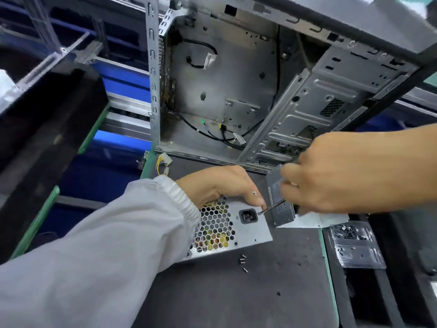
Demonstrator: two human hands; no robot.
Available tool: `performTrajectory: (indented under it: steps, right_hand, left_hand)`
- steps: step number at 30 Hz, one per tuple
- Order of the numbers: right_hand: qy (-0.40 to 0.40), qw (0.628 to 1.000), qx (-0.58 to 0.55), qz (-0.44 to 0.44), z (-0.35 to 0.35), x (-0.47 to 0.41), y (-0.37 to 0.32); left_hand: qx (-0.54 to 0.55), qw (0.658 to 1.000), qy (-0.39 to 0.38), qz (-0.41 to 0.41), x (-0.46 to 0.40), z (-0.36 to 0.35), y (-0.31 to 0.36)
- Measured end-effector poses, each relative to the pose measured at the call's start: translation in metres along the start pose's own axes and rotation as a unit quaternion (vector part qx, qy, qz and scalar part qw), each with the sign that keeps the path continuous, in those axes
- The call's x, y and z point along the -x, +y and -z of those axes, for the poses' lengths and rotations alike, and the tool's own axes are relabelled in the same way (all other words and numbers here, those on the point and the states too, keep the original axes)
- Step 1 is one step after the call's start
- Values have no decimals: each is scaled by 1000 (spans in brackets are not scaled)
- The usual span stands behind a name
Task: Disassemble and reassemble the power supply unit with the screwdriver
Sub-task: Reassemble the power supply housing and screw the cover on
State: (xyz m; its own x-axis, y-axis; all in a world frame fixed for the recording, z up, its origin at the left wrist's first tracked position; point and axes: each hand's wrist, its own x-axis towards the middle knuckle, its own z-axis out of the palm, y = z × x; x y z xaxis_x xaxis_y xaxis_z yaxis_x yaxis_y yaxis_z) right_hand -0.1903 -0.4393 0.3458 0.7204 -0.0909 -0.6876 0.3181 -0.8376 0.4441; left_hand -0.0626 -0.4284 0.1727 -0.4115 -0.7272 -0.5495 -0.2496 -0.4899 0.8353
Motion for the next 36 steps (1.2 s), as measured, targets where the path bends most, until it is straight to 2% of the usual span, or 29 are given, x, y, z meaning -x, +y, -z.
performTrajectory:
  steps: [2,5,7,10,12,13,14,15,17,18,19,22,24,29,31,36]
  right_hand:
    - [-36,992,113,43,10,2,-7]
    - [-113,985,110,64,5,0,-16]
    - [-199,978,17,60,20,-11,-21]
    - [-173,971,-136,-98,12,-15,-23]
    - [-187,938,-230,-179,7,-8,-34]
    - [-214,910,-278,-221,5,-5,-36]
    - [-255,855,-361,-271,1,-6,-33]
    - [-281,762,-490,-316,-5,-7,-28]
    - [-317,501,-710,-381,-8,-11,-17]
    - [-322,398,-761,-398,-10,-12,-14]
    - [-322,331,-791,-402,-14,-11,-11]
    - [-318,186,-848,-381,-12,-12,-4]
    - [-312,130,-875,-345,-18,-6,-3]
    - [-258,76,-922,-280,-46,22,-12]
    - [-209,91,-933,-278,-56,27,-25]
    - [-66,164,-942,-285,-69,20,-60]
  left_hand:
    - [0,1000,2,-4,1,1,0]
    - [3,1000,11,-6,0,0,-1]
    - [13,1000,14,-10,-1,-2,-2]
    - [27,999,24,-6,-3,-2,-2]
    - [13,1000,27,-6,-3,-2,0]
    - [-1,1000,29,-8,-2,-2,2]
    - [-10,999,32,-10,-2,-2,2]
    - [-13,999,36,-10,-2,-4,2]
    - [-15,999,38,-13,-3,-6,3]
    - [-17,999,38,-17,-3,-7,3]
    - [-22,999,38,-21,-3,-6,3]
    - [-17,999,19,-30,0,1,-1]
    - [3,1000,-8,-25,1,5,-3]
    - [-1,997,-74,-21,1,7,-3]
    - [-13,996,-83,-17,1,6,-2]
    - [-31,997,-65,4,0,4,-1]
